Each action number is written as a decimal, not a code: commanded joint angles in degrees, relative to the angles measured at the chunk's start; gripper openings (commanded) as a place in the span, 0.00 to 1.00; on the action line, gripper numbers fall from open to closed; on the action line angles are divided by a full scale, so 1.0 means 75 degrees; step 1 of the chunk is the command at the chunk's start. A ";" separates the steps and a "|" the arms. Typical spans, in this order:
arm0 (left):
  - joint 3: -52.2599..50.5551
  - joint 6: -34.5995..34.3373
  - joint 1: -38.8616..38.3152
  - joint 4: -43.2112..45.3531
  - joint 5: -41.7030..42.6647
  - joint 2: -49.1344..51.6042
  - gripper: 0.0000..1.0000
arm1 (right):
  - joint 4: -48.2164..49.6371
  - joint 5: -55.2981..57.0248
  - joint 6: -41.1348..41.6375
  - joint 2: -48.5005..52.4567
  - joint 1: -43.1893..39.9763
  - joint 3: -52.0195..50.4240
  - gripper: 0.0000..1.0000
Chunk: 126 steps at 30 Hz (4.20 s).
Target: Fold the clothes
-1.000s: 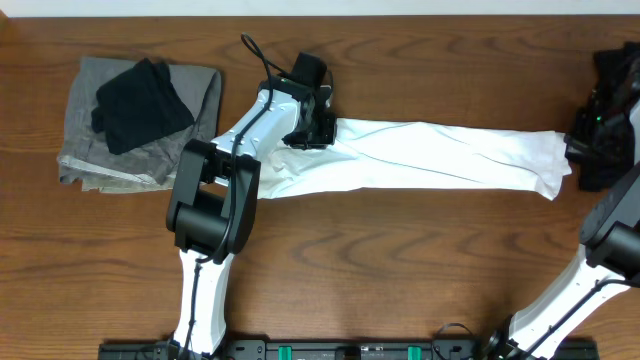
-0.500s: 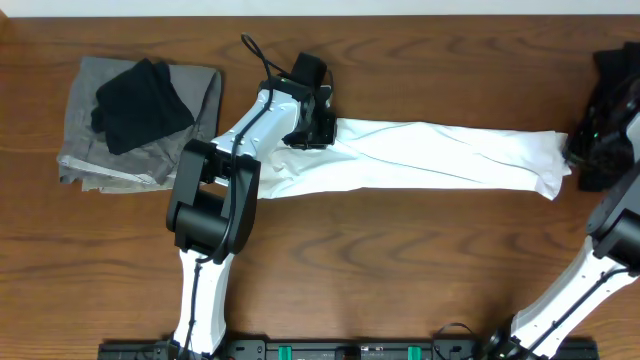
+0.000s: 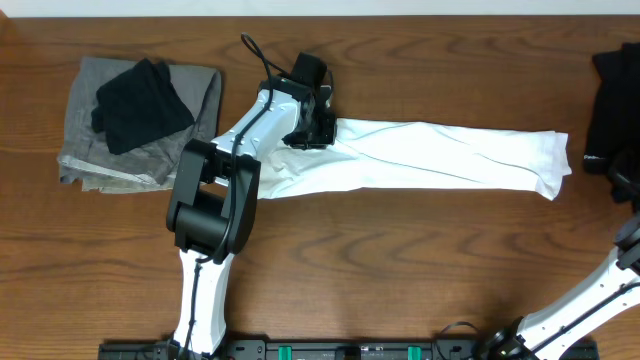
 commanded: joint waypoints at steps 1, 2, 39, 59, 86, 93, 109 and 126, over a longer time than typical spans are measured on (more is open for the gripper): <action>-0.0012 -0.0041 0.0035 -0.0026 -0.0309 0.0274 0.10 | -0.0233 -0.0828 -0.0726 0.0309 -0.0017 0.0353 0.12; -0.0012 -0.0041 0.0035 -0.0026 -0.0309 0.0274 0.10 | -0.0414 -0.1212 -0.0892 0.0306 0.0003 0.0539 0.16; -0.0012 -0.0044 0.0035 -0.0277 -0.0618 0.0274 0.11 | -0.0286 -0.0828 -0.3707 0.0385 0.2226 -0.0166 0.72; 0.0796 -0.0047 0.0093 -0.0169 -0.0446 -0.1241 0.11 | -0.0653 -0.0828 -0.2224 0.0361 0.2020 0.1166 0.01; 0.0784 -0.0041 0.2063 -0.2183 -0.0536 -0.3448 0.11 | -0.4567 -0.1964 0.0207 0.0361 0.2882 0.4905 0.01; 0.0778 -0.0041 0.2063 -0.2361 -0.0863 -0.3448 0.11 | -0.4494 -0.2057 0.1492 0.0361 0.4287 0.4902 0.01; 0.0778 0.0020 0.2066 -0.2605 -0.1166 -0.3448 0.11 | -0.3590 -0.0638 0.1766 0.0396 0.6808 0.3669 0.01; 0.0775 0.0105 0.2063 -0.2608 -0.1166 -0.3448 0.11 | -0.1851 -0.1166 0.1510 0.0391 0.7764 0.2483 0.55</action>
